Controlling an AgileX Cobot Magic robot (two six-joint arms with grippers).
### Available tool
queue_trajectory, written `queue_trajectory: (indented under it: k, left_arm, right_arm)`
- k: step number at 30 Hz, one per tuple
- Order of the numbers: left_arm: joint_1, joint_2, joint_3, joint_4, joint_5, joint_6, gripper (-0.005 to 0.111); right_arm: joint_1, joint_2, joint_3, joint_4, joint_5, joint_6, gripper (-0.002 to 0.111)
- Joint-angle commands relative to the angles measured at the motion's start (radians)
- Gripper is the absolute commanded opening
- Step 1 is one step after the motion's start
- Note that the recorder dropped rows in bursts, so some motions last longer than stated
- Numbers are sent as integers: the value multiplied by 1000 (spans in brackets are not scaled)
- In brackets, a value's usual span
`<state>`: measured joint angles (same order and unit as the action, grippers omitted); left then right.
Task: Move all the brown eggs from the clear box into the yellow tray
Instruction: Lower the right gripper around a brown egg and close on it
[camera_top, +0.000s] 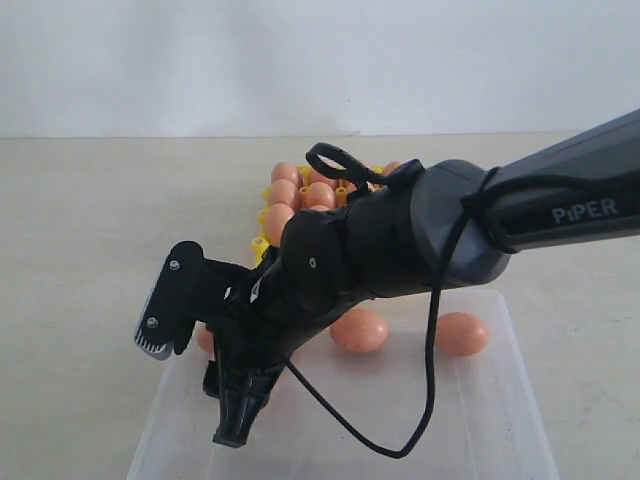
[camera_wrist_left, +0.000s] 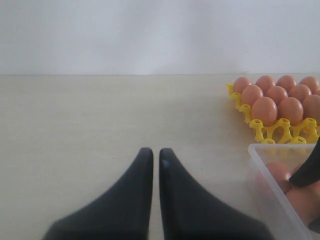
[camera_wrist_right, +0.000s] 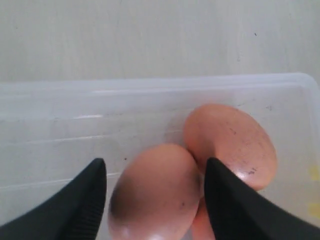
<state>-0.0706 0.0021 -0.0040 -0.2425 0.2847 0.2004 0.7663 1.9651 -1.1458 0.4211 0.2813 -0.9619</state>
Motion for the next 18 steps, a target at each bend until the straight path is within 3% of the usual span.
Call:
queue_trajectory:
  k: [1,13,18]
  left_arm:
    - [-9,-2,4,-1,-1,3,4]
    - [-9,-2,4,-1,-1,3,4]
    - [-9,-2,4,-1,-1,3,4]
  right_arm:
    - [0,0,-6,-66,4,22,51]
    - [0,57,-6,-121,17,49,51]
    - [0,70,-6,-119,15,57,37]
